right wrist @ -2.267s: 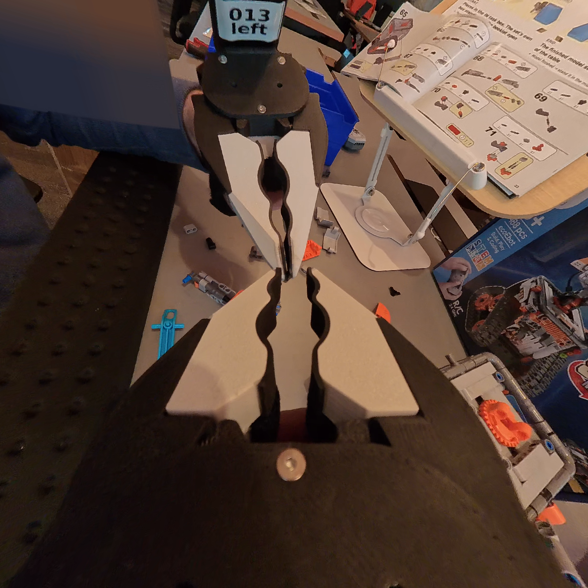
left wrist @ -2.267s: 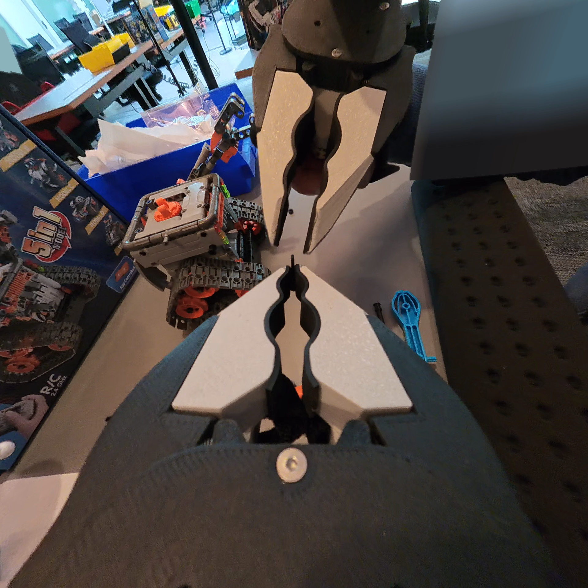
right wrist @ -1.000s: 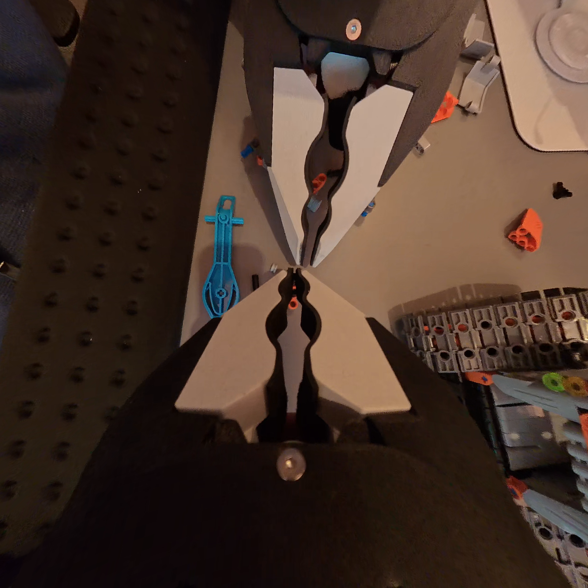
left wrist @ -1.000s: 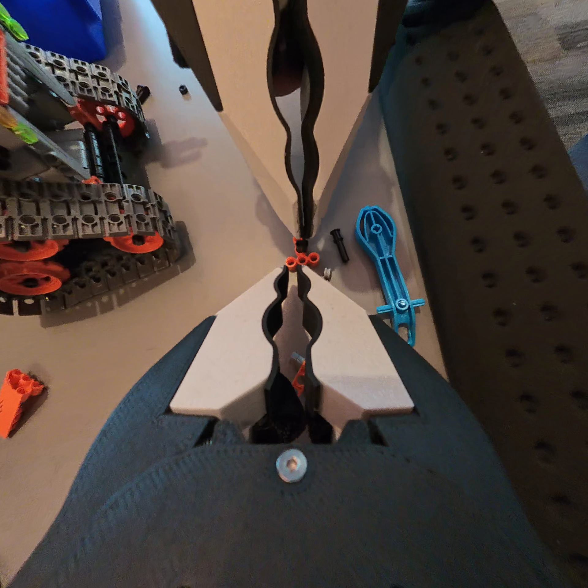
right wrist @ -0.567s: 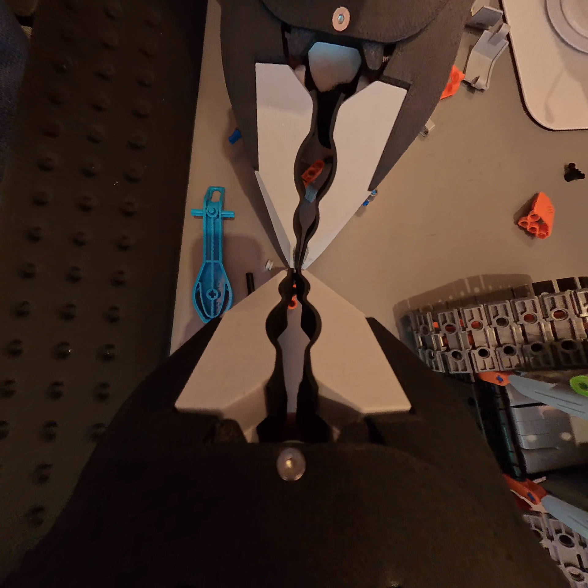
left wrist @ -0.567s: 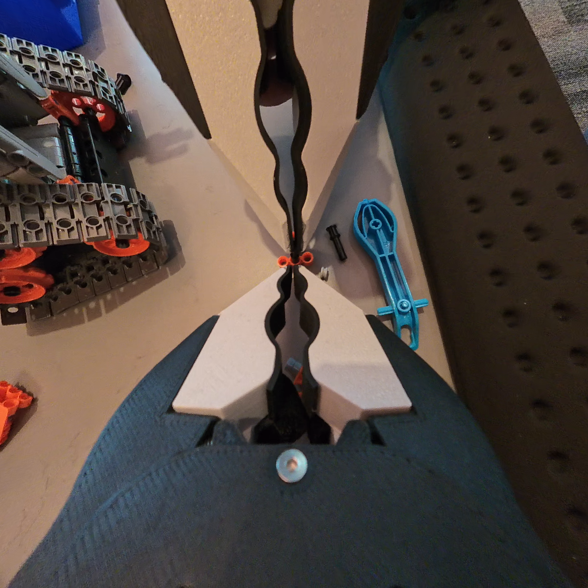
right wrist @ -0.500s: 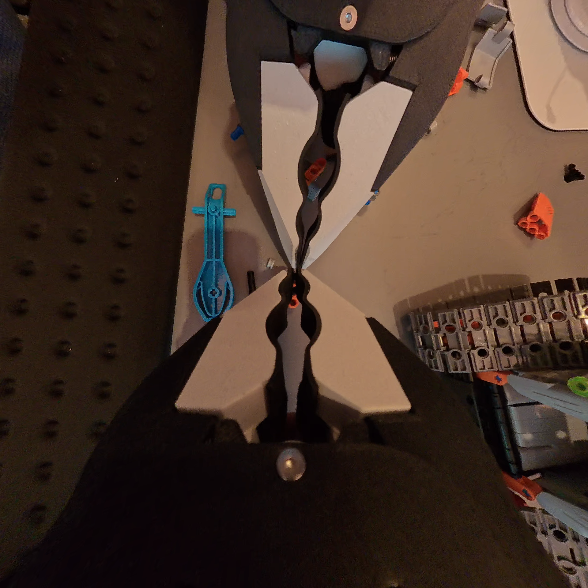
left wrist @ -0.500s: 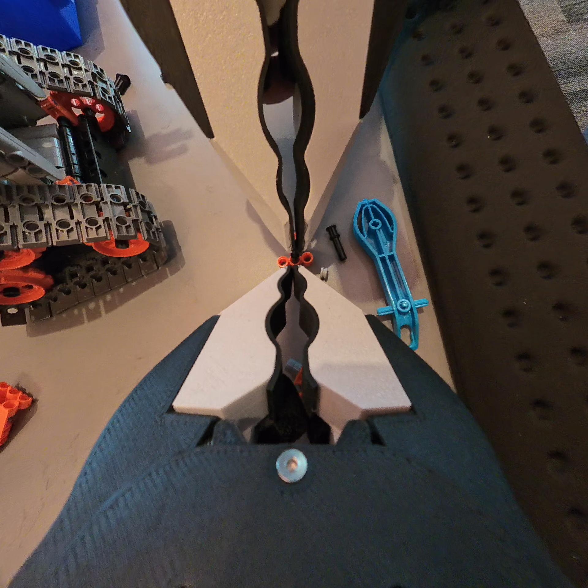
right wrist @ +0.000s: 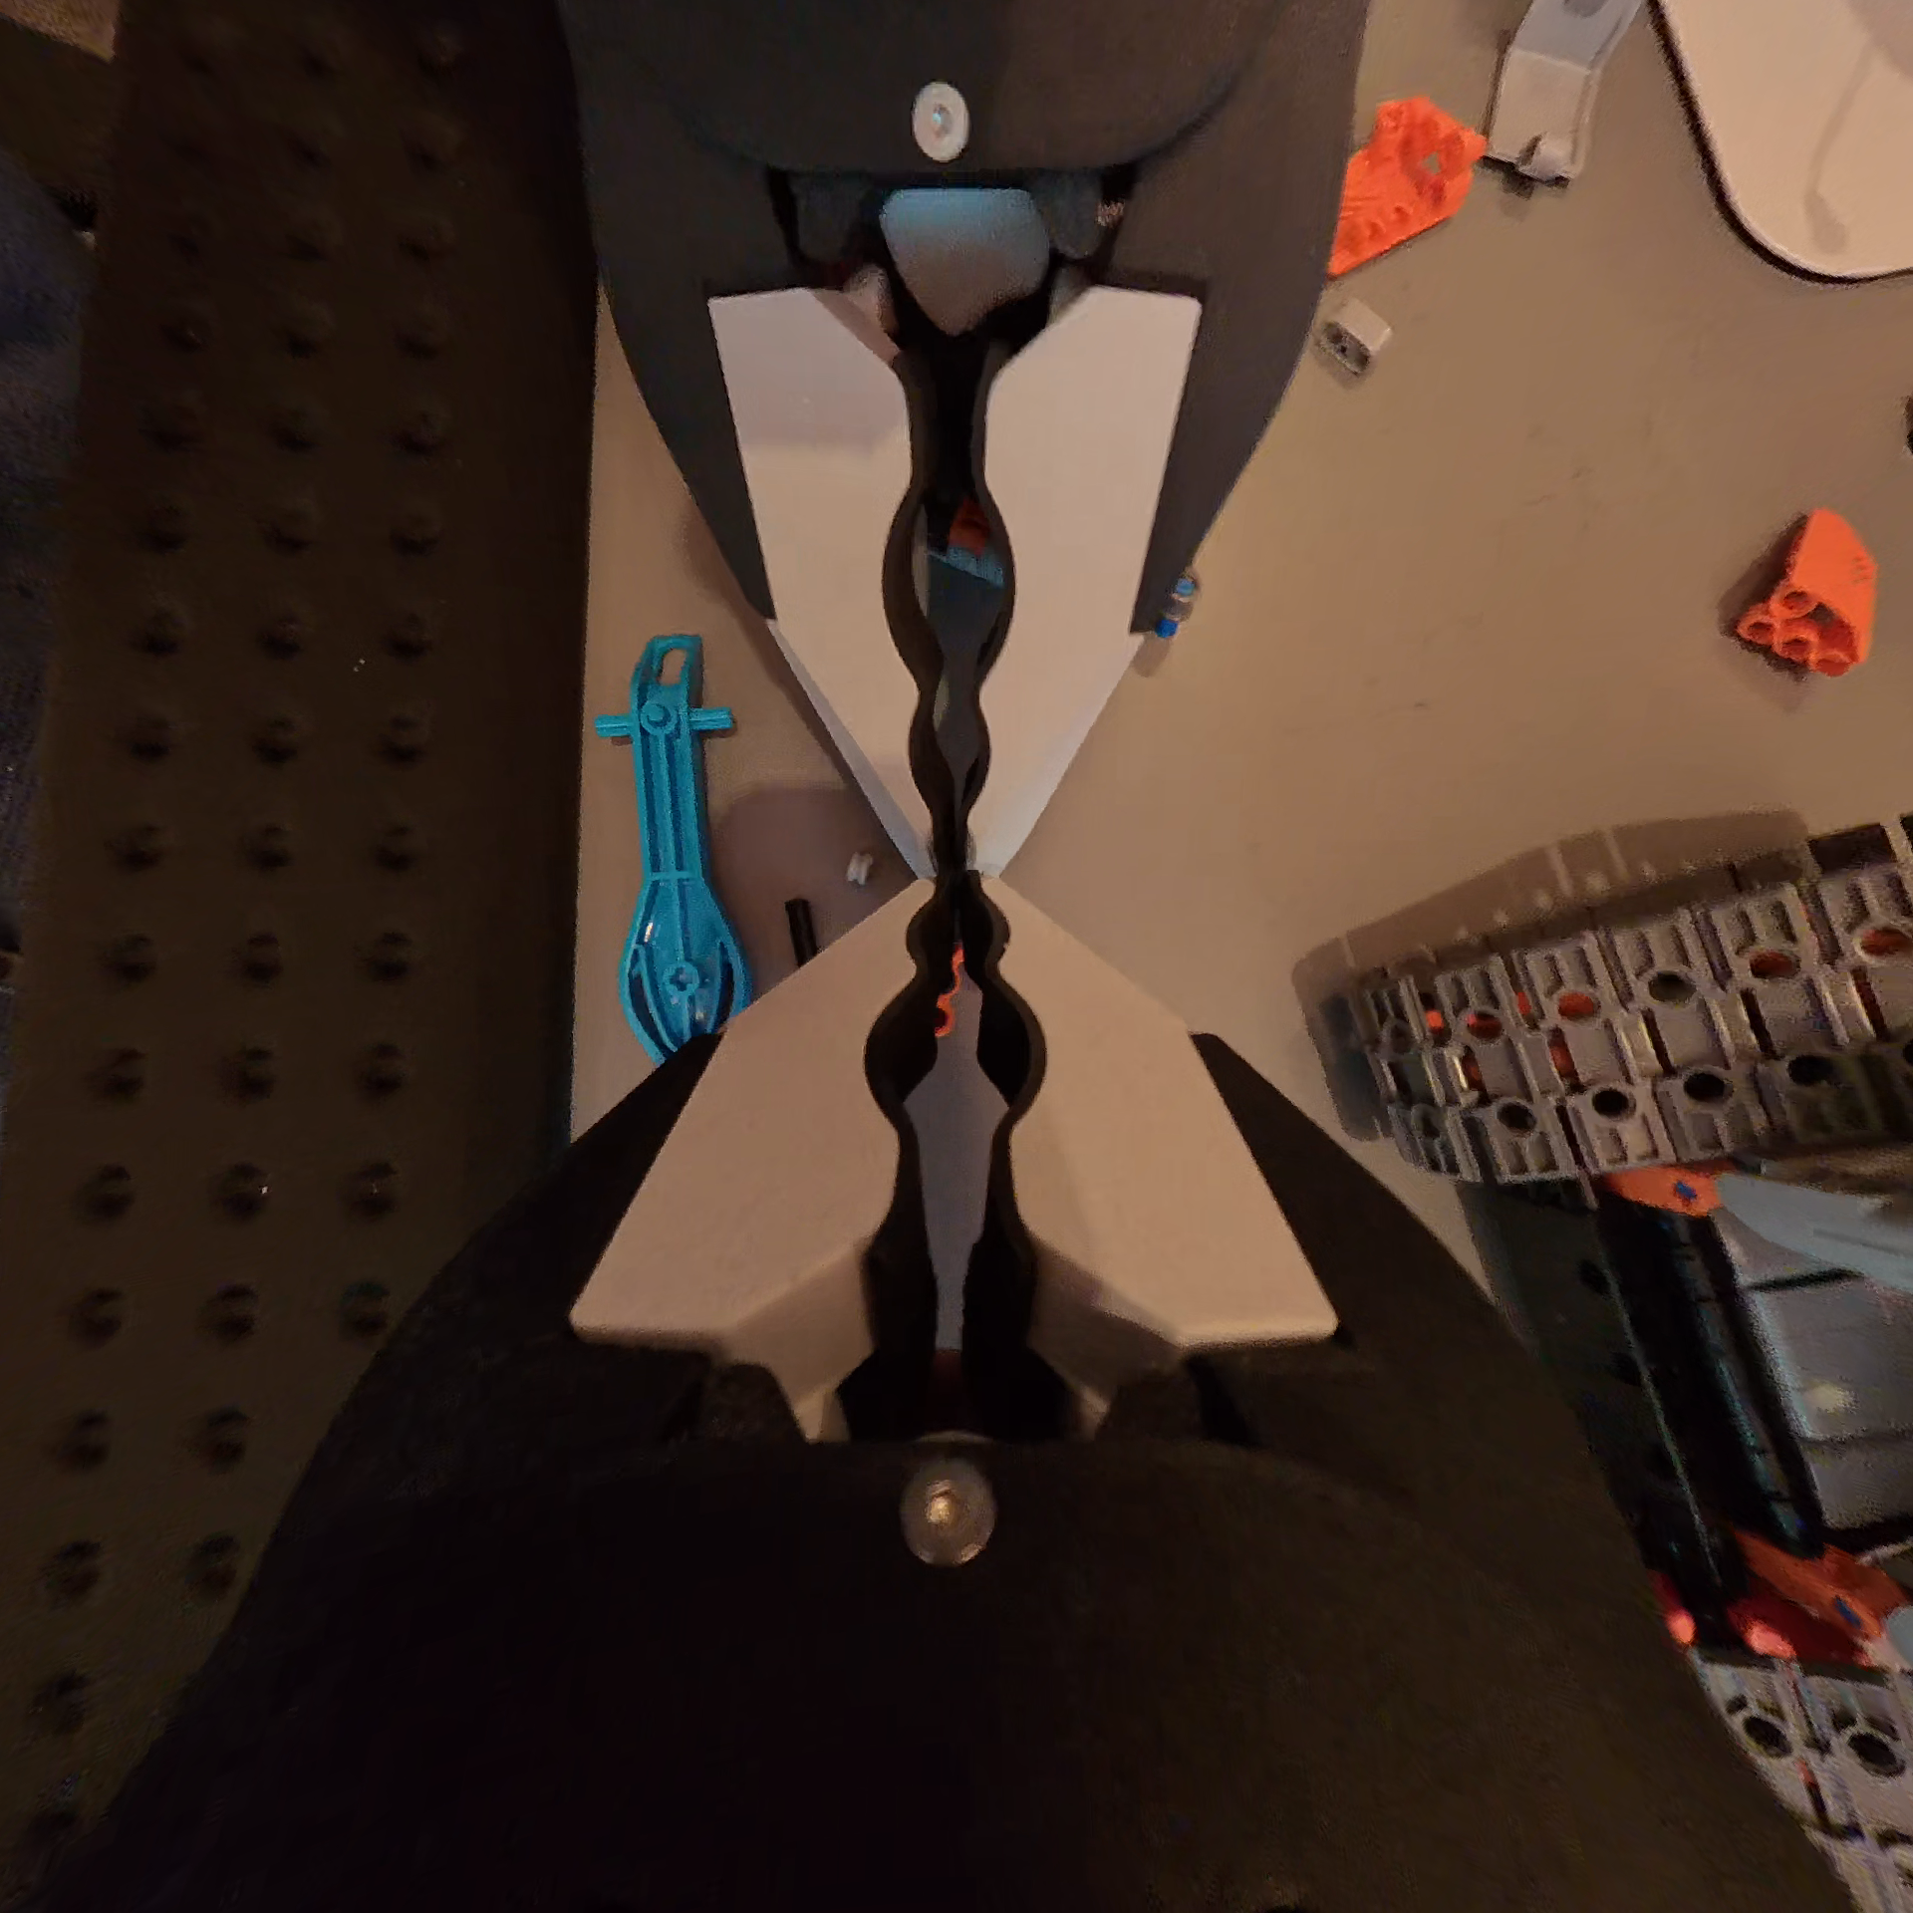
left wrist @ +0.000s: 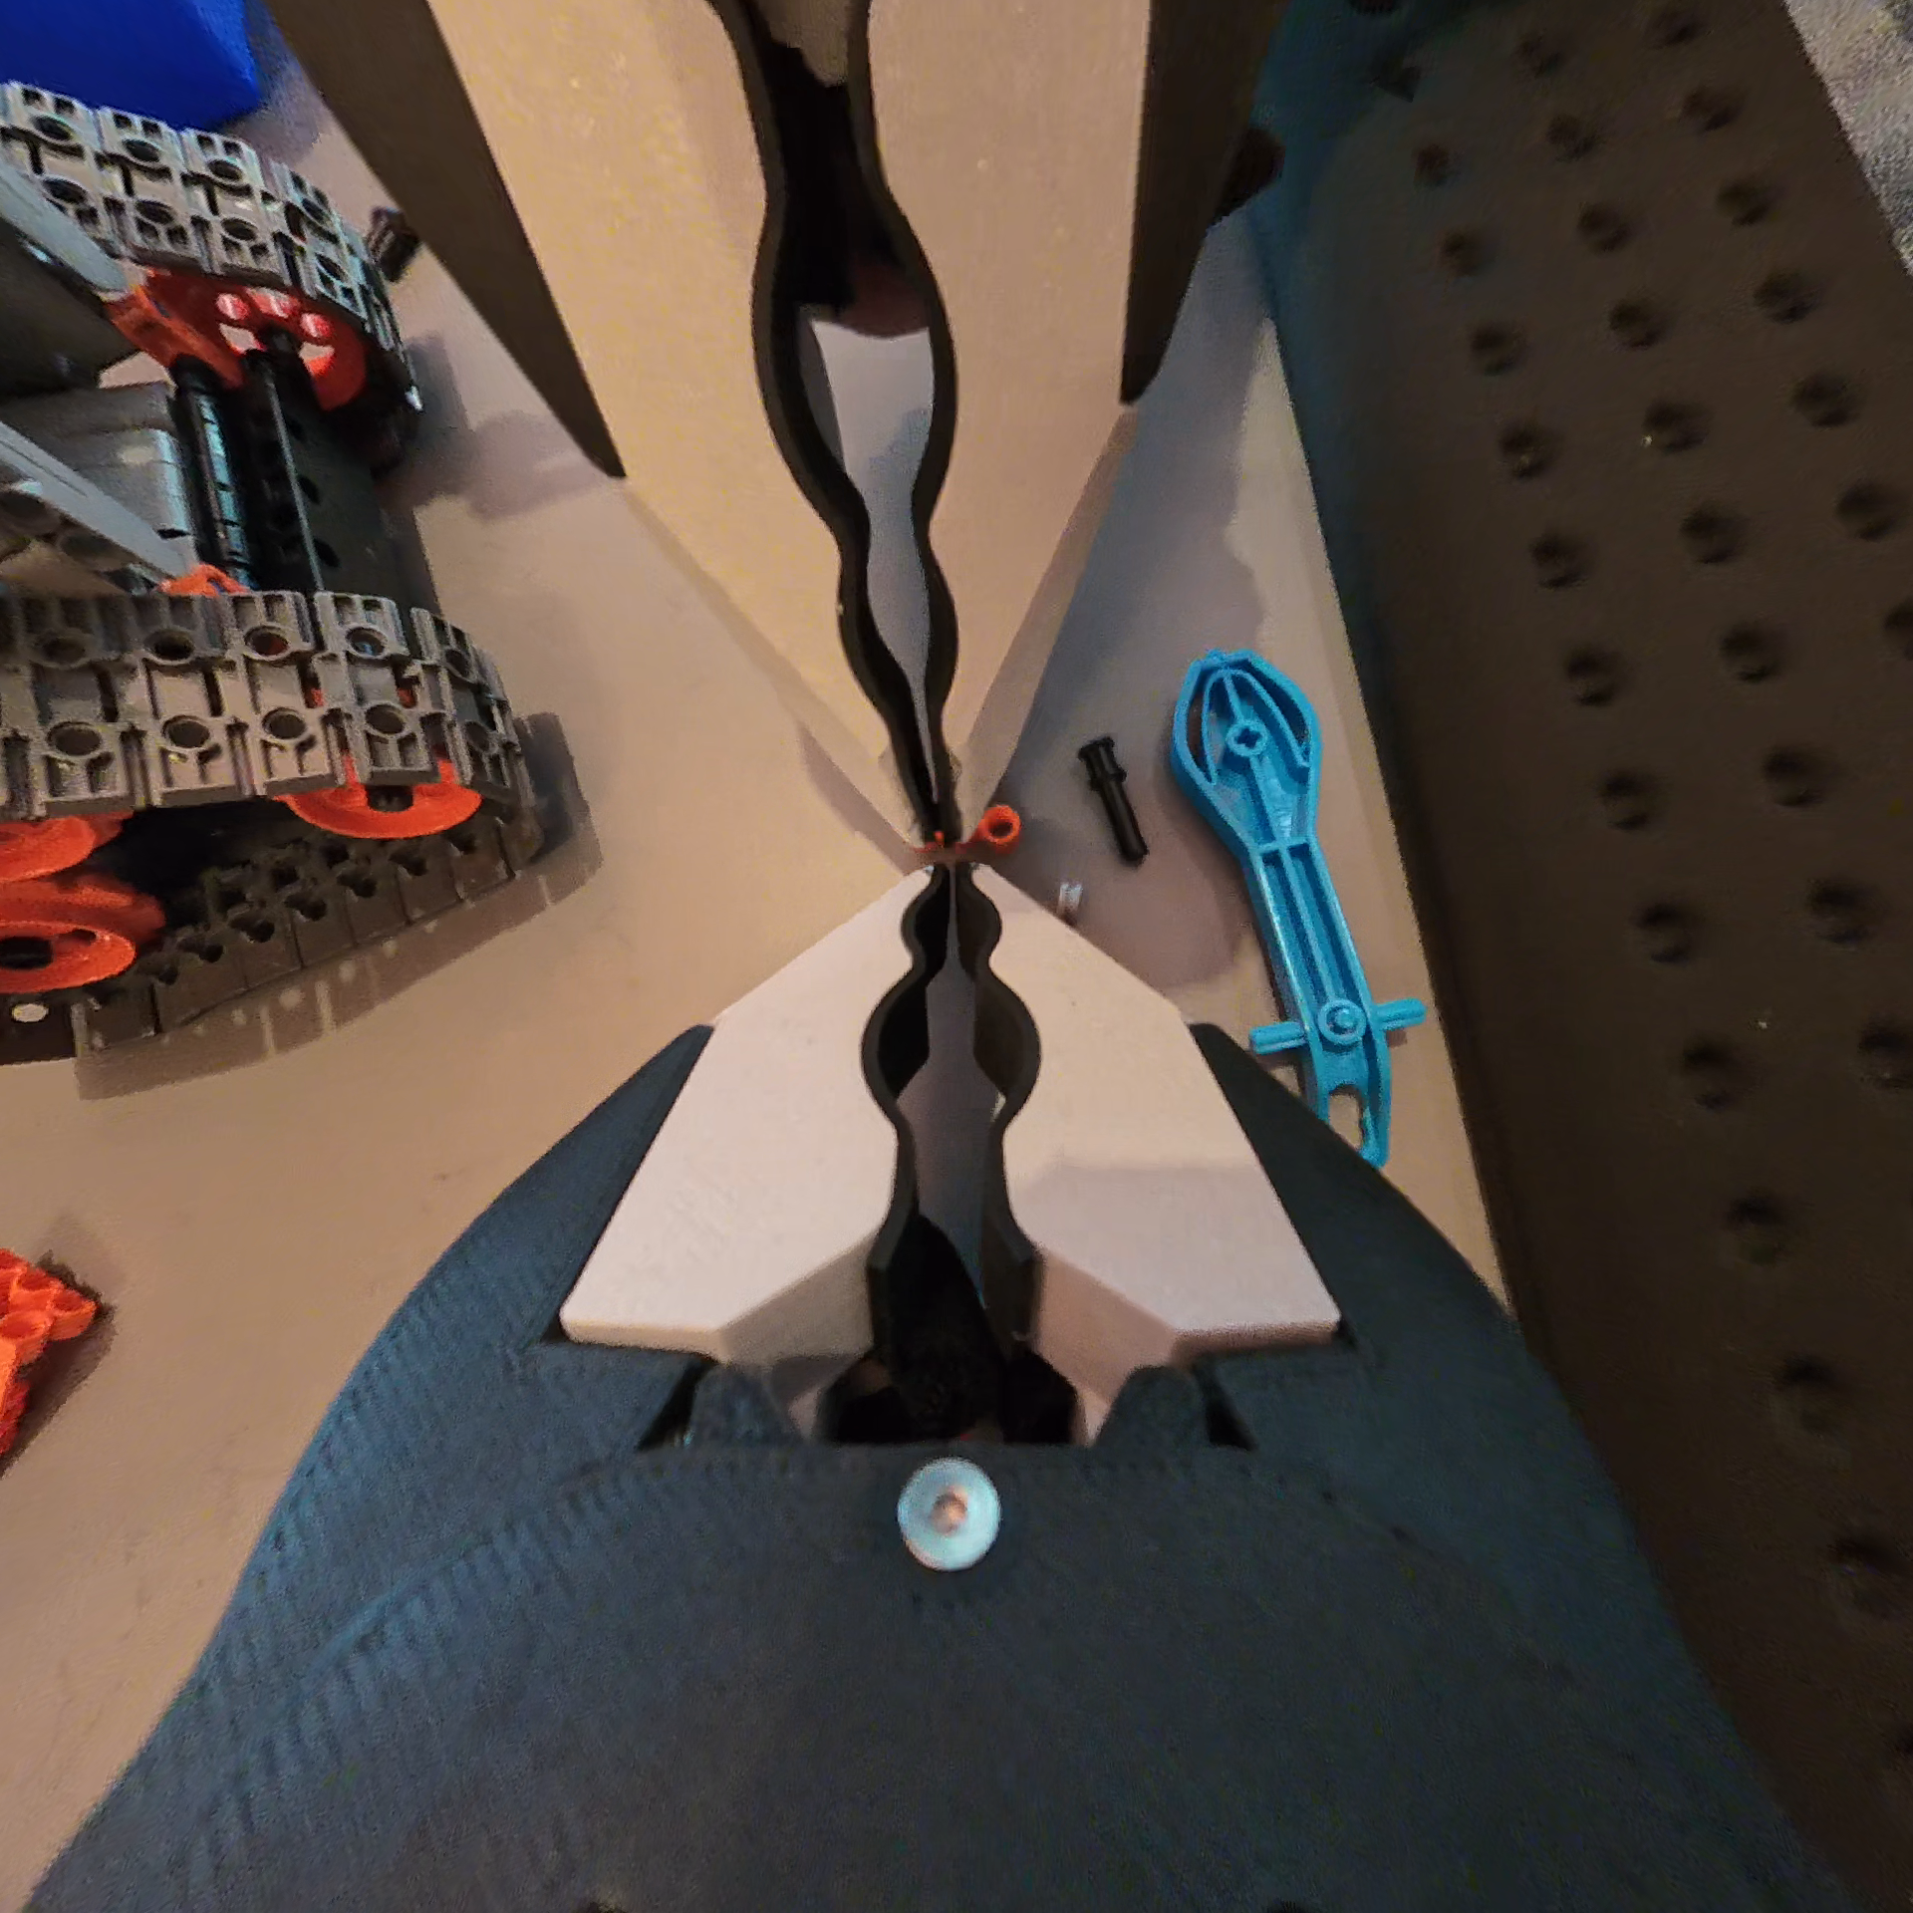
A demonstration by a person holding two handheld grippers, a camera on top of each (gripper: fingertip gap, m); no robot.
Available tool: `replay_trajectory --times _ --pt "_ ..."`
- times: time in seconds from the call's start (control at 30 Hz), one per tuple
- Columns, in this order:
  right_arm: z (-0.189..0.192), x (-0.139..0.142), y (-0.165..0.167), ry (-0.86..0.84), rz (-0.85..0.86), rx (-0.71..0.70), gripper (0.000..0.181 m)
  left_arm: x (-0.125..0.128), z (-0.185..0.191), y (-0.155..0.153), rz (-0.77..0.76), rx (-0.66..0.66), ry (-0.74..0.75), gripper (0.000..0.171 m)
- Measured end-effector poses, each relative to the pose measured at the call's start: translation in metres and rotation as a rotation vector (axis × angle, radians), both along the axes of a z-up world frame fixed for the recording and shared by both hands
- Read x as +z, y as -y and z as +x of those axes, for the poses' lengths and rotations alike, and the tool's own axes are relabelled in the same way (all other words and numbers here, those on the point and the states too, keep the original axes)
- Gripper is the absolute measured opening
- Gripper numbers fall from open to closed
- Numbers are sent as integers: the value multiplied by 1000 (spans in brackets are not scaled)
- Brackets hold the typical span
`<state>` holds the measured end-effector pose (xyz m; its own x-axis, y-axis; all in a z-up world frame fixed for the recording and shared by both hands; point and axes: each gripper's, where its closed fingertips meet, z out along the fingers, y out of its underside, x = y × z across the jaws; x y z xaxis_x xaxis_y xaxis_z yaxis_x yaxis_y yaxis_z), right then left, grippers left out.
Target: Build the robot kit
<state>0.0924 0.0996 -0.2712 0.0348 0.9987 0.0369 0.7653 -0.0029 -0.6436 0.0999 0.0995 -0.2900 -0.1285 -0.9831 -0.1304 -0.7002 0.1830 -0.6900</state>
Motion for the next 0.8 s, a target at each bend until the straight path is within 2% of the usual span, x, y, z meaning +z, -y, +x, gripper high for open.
replay_trajectory --times 0.43,0.8 --pt "16 1 3 -132 -5 -72 0 5 19 3 26 -31 25 5" --pt "11 0 3 -53 38 -22 0 2 16 4 -37 -38 32 3"
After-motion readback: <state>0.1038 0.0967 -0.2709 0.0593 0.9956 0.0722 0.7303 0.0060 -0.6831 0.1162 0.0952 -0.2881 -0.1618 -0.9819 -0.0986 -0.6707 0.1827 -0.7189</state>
